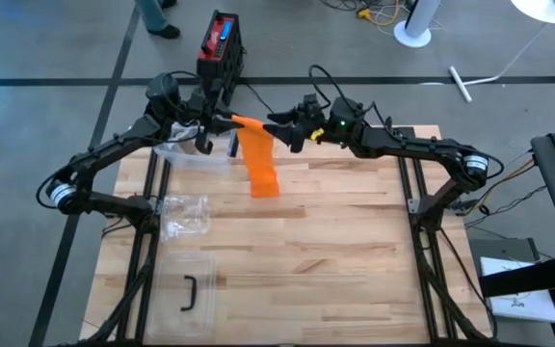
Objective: Roll bandage
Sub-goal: Roll the orange bandage
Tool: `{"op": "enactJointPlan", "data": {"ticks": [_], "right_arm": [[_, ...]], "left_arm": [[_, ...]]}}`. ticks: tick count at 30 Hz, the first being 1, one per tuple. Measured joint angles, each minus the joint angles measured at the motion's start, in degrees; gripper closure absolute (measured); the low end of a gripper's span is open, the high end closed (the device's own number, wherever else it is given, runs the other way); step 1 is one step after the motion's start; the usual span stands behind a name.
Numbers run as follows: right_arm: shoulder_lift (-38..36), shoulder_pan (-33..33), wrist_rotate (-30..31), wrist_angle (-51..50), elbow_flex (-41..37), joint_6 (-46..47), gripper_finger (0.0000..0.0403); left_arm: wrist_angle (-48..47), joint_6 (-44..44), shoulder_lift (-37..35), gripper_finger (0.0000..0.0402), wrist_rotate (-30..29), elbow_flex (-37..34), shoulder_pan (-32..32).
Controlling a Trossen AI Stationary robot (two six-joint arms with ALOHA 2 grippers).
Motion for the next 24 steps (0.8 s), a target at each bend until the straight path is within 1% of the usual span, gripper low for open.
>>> {"op": "enactJointPlan", "data": {"ticks": [2,4,8,11,16,18,21,24], "right_arm": [[-0.02,-0.73,-0.18,-0.57,-0.02,3.96,0.0069],[0.08,-1.40,-0.20,-1.34,-0.02,6.40,0.0066],[0.91,-1.81,-0.18,-2.00,-0.07,8.15,0.0062],[1.61,-1.82,-0.41,-1.73,-0.11,8.36,0.0062],[2.79,-2.25,-4.35,2.53,-0.11,11.34,0.0062],[3.38,-2.46,-5.29,3.36,-0.11,12.45,0.0062],[3.87,-2.93,-6.40,3.61,-0.11,14.39,0.0062],[4.24,-2.99,-8.73,4.47,-0.11,17.06,0.0063]], "left_arm": [[-0.05,2.39,-0.02,0.0361,0.10,0.00,0.00],[-0.35,4.29,0.00,0.0364,1.40,0.00,0.04],[-0.15,6.40,-0.09,0.0364,4.49,0.00,-0.11],[-0.33,7.13,-0.09,0.0364,4.73,0.00,-0.04],[-0.46,7.89,-0.09,0.0364,5.38,0.00,-0.06],[-0.50,8.22,-0.09,0.0364,6.12,0.00,-0.09],[-0.83,10.17,-0.09,0.0364,6.09,0.00,-0.07],[-0.94,11.67,-0.09,0.0363,5.40,0.00,-0.04]]}}
